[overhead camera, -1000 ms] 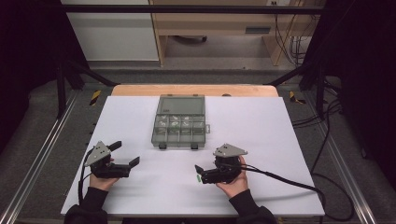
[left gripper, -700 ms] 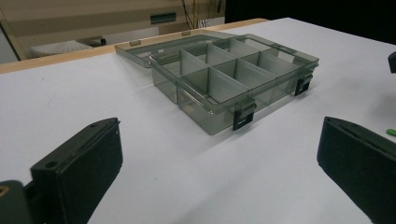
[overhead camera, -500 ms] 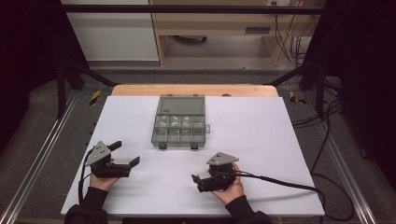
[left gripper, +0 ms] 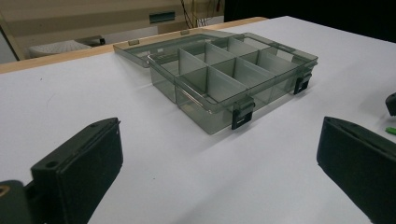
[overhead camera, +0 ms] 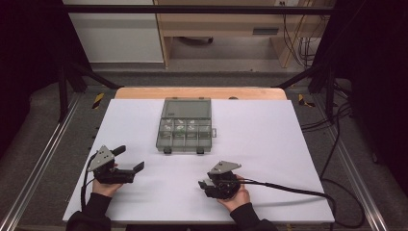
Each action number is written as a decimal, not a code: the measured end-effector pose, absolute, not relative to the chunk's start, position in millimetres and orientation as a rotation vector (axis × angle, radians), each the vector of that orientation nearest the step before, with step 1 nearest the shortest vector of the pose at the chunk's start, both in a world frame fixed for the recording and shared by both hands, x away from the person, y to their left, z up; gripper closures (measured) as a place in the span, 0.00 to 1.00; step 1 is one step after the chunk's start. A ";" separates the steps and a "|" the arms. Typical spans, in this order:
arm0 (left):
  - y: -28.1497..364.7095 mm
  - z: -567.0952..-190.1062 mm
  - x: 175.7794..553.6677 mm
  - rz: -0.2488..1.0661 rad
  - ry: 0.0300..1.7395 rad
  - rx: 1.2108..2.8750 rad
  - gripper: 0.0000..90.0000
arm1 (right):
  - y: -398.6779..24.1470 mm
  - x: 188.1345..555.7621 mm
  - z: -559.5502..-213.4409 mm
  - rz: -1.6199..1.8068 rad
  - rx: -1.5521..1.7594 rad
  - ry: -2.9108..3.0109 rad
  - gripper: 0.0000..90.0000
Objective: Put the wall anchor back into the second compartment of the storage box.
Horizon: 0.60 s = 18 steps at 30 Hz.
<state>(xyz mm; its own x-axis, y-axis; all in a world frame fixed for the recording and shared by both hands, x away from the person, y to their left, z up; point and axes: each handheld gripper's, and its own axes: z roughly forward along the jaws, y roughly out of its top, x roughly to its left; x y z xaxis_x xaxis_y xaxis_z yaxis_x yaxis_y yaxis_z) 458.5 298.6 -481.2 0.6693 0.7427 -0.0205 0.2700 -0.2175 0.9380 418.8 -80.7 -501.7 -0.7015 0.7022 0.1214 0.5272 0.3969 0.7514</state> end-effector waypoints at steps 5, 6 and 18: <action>298.5 -481.2 458.4 0.538 0.811 1.789 0.00 | -79.5 419.6 -504.5 1.176 1.085 2.472 0.71; 298.5 -481.1 458.3 0.538 0.810 1.789 0.00 | -79.3 419.7 -505.0 1.167 1.085 2.481 0.77; 299.1 -480.8 458.2 0.536 0.812 1.785 0.00 | -79.7 423.2 -505.6 1.140 1.097 2.493 0.93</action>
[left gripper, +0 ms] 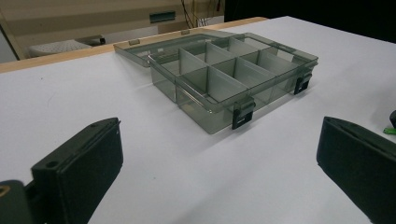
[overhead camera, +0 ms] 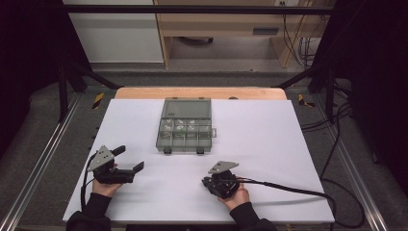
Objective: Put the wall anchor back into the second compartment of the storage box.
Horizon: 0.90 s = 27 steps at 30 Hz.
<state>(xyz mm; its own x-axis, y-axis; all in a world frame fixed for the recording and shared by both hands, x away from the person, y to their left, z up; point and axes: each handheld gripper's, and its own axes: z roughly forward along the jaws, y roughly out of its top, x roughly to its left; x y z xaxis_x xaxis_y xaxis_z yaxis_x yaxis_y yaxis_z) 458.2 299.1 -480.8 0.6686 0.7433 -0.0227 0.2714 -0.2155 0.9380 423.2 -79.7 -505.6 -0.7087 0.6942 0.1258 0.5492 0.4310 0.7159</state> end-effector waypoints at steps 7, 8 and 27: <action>299.7 -480.5 458.1 0.536 0.811 1.783 0.00 | -80.7 428.2 -502.0 1.153 1.120 2.498 0.94; 299.7 -480.4 458.1 0.536 0.811 1.782 0.00 | -81.2 428.7 -500.4 1.161 1.120 2.494 0.94; 299.6 -480.6 458.1 0.537 0.810 1.785 0.00 | -69.7 456.2 -446.8 1.325 1.053 2.301 0.94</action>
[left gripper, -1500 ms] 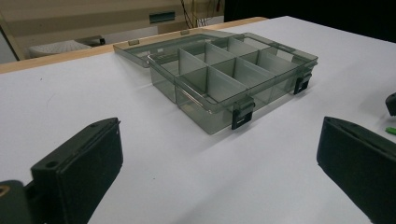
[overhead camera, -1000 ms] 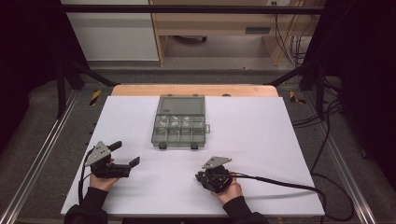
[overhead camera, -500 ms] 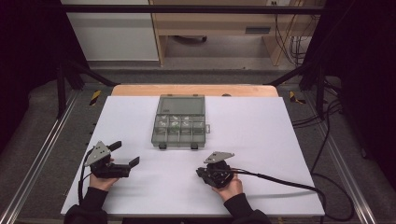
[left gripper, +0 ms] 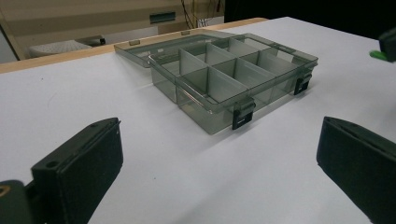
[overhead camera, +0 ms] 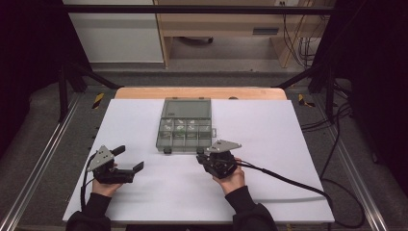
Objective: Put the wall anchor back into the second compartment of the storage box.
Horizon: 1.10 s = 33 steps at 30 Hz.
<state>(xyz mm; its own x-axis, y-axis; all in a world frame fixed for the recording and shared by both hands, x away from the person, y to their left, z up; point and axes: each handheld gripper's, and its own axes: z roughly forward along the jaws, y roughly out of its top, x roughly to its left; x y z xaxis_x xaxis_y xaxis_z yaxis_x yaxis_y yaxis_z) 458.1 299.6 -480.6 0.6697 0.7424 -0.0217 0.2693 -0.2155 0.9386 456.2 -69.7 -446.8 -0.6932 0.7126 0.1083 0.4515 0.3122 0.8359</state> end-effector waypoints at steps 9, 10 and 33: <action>299.9 -480.4 458.1 0.535 0.808 1.782 0.00 | -52.5 487.2 -425.1 1.365 1.053 2.229 0.94; 299.8 -480.4 458.1 0.535 0.808 1.782 0.00 | -50.5 490.5 -423.0 1.359 1.051 2.221 0.94; 300.5 -480.8 458.7 0.531 0.808 1.780 0.00 | -10.3 560.5 -430.0 1.308 1.086 2.200 0.94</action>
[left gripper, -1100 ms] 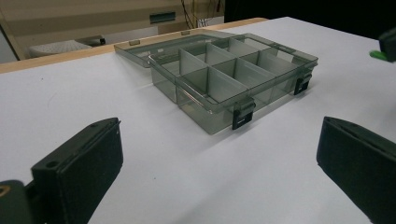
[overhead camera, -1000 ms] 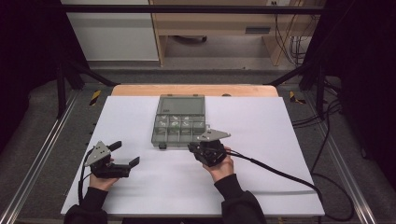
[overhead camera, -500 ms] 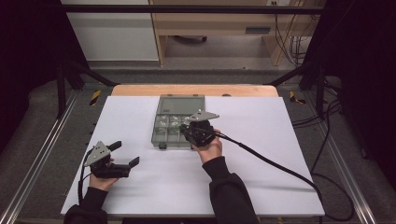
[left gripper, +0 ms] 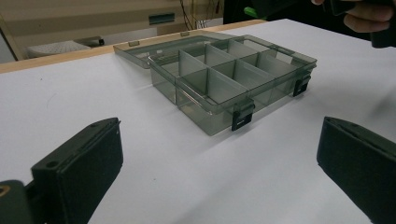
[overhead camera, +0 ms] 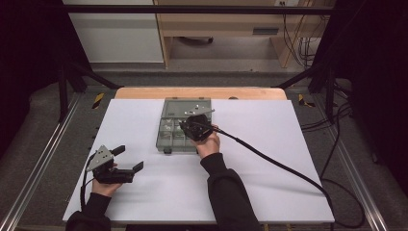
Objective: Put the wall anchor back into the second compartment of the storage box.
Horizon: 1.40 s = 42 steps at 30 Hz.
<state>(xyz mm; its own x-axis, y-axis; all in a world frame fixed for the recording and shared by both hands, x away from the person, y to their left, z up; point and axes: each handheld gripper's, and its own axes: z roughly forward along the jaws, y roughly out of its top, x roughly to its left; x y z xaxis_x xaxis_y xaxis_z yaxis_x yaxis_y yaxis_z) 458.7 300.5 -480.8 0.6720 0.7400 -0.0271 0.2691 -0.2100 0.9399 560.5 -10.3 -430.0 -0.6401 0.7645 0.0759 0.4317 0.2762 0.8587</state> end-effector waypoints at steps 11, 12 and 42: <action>300.7 -480.8 458.7 0.528 0.812 1.771 0.00 | 3.7 585.7 -441.1 1.285 1.120 2.206 0.94; 300.7 -480.8 458.8 0.529 0.810 1.773 0.00 | 3.6 589.4 -444.8 1.268 1.130 2.209 0.94; 301.0 -480.7 458.7 0.526 0.815 1.770 0.00 | 16.6 613.6 -474.9 1.112 1.181 2.315 0.92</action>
<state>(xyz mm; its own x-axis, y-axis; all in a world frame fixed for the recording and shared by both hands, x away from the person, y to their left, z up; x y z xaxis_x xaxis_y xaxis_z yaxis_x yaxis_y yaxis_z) 458.7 301.0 -480.7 0.6692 0.7422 -0.0362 0.2722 -0.1994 0.9414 613.6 16.6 -474.9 -0.6106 0.7891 0.0672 0.5455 0.3576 0.7580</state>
